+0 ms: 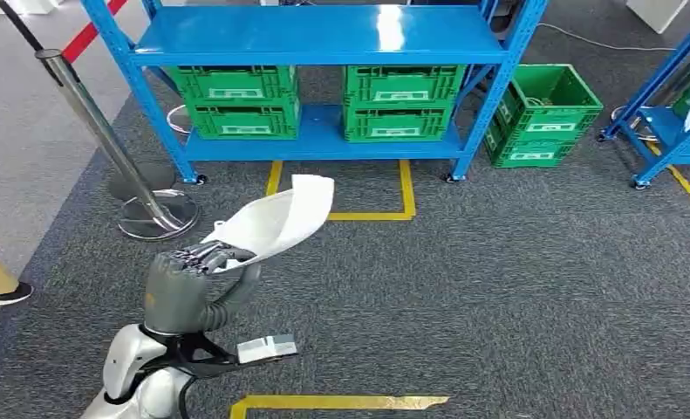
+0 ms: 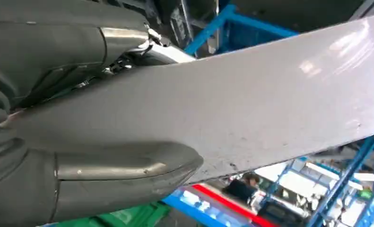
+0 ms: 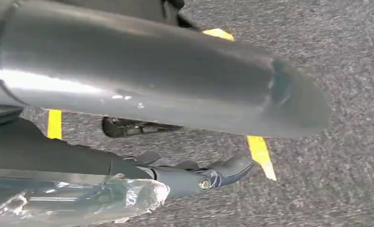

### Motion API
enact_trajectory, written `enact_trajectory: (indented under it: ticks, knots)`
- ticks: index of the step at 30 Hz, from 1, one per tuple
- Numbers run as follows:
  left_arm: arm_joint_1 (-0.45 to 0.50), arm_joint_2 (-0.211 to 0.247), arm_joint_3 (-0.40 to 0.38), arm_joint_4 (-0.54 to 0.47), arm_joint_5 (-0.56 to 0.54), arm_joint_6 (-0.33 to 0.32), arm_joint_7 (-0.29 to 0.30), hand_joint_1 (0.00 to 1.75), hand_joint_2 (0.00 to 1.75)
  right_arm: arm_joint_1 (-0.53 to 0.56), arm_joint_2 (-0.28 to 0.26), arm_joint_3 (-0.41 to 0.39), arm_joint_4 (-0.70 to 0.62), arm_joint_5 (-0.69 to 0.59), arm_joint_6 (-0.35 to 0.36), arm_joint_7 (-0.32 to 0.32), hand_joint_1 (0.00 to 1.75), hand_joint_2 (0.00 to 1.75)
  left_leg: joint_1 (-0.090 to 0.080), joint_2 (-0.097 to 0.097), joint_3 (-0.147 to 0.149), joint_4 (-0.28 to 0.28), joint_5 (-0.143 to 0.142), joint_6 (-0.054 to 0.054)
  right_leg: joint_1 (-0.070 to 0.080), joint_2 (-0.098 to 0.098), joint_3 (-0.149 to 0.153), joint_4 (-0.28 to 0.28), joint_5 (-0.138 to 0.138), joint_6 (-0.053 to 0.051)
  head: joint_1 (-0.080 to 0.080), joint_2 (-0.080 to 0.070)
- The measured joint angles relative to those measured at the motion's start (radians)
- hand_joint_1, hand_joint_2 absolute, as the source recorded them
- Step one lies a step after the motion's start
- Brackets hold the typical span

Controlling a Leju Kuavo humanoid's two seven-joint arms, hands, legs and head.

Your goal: Take the parts from the cabinet and place them on the table.

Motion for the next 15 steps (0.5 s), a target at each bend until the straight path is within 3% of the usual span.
enact_trajectory:
  ticks: [1,2,3,4,5,8,9,10,11,13,14,15]
  knots:
    - [-0.001,0.001,0.0,0.001,0.06,-0.057,0.0,1.75,1.75,0.0,-0.001,0.0,0.0,0.004,0.003,0.001,0.0,0.0,0.0,0.005,0.0,0.001,0.001,-0.001,-0.001,-0.001,0.032,-0.056,0.037,0.0,0.0,0.0]
    - [-0.001,0.002,0.0,0.004,0.119,-0.112,0.001,1.75,1.75,-0.002,-0.002,-0.001,0.0,0.008,0.006,0.001,0.0,0.0,0.0,0.012,0.0,0.003,0.001,-0.002,-0.001,-0.008,0.09,-0.164,0.092,-0.001,0.0,0.0]
    - [-0.001,0.002,0.001,0.006,0.141,-0.123,-0.004,1.75,1.75,-0.004,-0.003,-0.001,0.0,0.01,0.006,0.002,0.0,0.0,0.0,0.019,0.0,0.006,0.0,-0.004,-0.001,-0.024,0.135,-0.249,0.126,-0.002,0.0,0.0]
    - [-0.003,0.002,0.001,0.008,0.15,-0.13,-0.01,1.75,1.75,-0.007,-0.003,-0.001,0.0,0.013,0.009,0.002,0.0,0.0,-0.004,0.024,-0.001,0.009,0.001,-0.009,0.003,-0.064,0.163,-0.308,0.117,-0.003,0.0,0.0]
    - [-0.005,0.003,0.002,0.009,0.156,-0.134,-0.015,1.75,1.75,-0.012,-0.003,-0.001,0.0,0.014,0.01,0.002,0.0,0.0,-0.011,0.03,-0.007,0.019,-0.001,-0.015,0.006,-0.053,0.164,-0.318,0.124,-0.017,-0.001,0.0]
    - [-0.007,0.002,0.001,0.011,0.154,-0.139,-0.035,1.75,1.75,-0.009,-0.004,-0.002,0.0,0.021,0.01,0.003,0.0,0.0,-0.01,0.057,-0.011,0.02,0.005,-0.026,0.008,-0.028,0.152,-0.31,0.133,-0.033,-0.001,0.0]
    - [-0.009,0.003,0.001,0.011,0.152,-0.138,-0.039,1.75,1.75,-0.007,-0.004,-0.003,0.0,0.023,0.009,0.003,0.0,0.0,-0.007,0.048,-0.015,0.026,-0.005,-0.034,0.001,-0.021,0.153,-0.315,0.141,-0.045,0.0,0.0]
    - [-0.01,0.003,0.001,0.011,0.147,-0.136,-0.042,1.75,1.75,-0.006,-0.004,-0.003,0.0,0.026,0.009,0.003,0.0,0.0,-0.005,0.02,-0.021,0.047,-0.03,-0.043,0.0,-0.015,0.15,-0.315,0.144,-0.049,-0.004,0.0]
    - [-0.009,0.003,0.001,0.011,0.144,-0.134,-0.047,1.75,1.75,-0.008,-0.004,-0.003,0.0,0.028,0.009,0.003,0.0,0.0,-0.001,-0.001,-0.048,0.117,-0.081,-0.048,0.0,-0.006,0.145,-0.315,0.148,-0.055,-0.005,0.0]
    - [-0.009,0.005,0.001,0.013,0.16,-0.159,-0.053,1.75,1.75,-0.009,-0.004,-0.003,0.0,0.036,0.008,0.003,0.0,0.0,0.002,-0.008,-0.114,0.278,-0.157,-0.053,0.001,0.013,0.135,-0.314,0.154,-0.057,-0.005,0.0]
    - [-0.009,0.008,0.0,0.014,0.181,-0.188,-0.056,1.75,1.75,-0.009,-0.004,-0.003,0.0,0.043,0.005,0.003,0.0,0.0,0.003,-0.008,-0.135,0.328,-0.17,-0.054,0.001,0.023,0.13,-0.312,0.157,-0.057,-0.005,0.0]
    - [-0.007,0.013,0.0,0.014,0.195,-0.205,-0.06,1.75,1.75,-0.009,-0.004,-0.003,0.0,0.048,0.003,0.005,0.0,0.0,0.004,-0.008,-0.132,0.328,-0.159,-0.053,0.001,0.034,0.127,-0.311,0.159,-0.056,-0.005,0.0]
